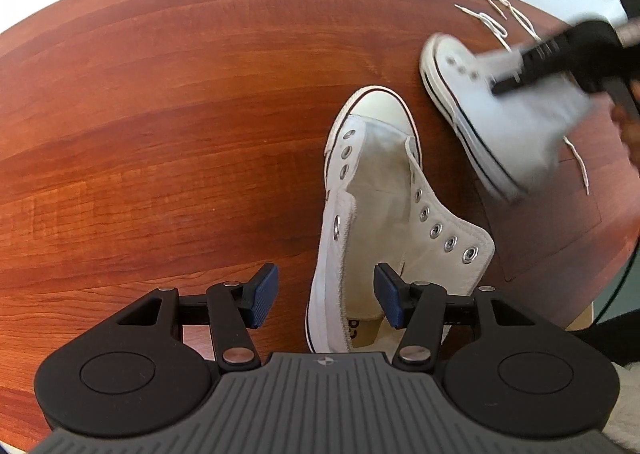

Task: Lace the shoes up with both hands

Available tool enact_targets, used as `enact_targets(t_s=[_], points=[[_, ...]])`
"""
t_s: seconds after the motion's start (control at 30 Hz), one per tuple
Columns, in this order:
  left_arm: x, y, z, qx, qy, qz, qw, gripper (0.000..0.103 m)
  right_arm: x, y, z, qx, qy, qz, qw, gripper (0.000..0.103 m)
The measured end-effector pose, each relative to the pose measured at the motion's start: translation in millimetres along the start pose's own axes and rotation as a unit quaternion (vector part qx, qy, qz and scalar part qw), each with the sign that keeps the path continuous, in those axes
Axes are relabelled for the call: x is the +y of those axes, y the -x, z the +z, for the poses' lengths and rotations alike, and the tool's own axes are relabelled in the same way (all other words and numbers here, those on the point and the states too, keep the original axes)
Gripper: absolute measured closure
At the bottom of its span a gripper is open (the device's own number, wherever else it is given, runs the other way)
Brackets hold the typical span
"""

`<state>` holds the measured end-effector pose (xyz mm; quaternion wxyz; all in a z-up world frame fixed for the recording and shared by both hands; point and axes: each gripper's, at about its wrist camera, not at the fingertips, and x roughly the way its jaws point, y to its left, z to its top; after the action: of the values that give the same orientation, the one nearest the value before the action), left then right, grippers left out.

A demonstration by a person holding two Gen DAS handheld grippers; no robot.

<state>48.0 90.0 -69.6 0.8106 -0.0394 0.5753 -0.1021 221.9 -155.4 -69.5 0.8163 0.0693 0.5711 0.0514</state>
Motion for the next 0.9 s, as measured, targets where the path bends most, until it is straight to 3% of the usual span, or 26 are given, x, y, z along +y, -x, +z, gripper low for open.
enact_targets(t_s=[0.23,0.43,0.5,0.6,0.77,0.9], points=[[-1,3,-3,-0.002,0.007,0.006,1.0000,0.047,36,-32,57,-0.025,0.061,-0.005,0.998,0.085],[-7,-2,-5,0.012,0.012,-0.003,0.9999,0.048,51,-48,71,-0.035,0.088,-0.001,0.995,0.086],[-9,-7,-6,0.017,0.016,-0.007,0.9997,0.055,51,-50,74,-0.034,0.088,0.005,0.996,0.085],[-7,-17,-7,0.031,0.031,-0.015,0.9990,0.067,45,-51,77,-0.033,0.082,0.016,0.996,0.074],[-9,-25,-6,0.028,0.025,-0.024,0.9990,0.066,35,-31,71,-0.052,0.083,0.035,0.995,0.057],[-18,-24,-6,0.015,0.002,-0.023,0.9996,0.070,26,-2,62,-0.069,0.086,0.047,0.993,0.053]])
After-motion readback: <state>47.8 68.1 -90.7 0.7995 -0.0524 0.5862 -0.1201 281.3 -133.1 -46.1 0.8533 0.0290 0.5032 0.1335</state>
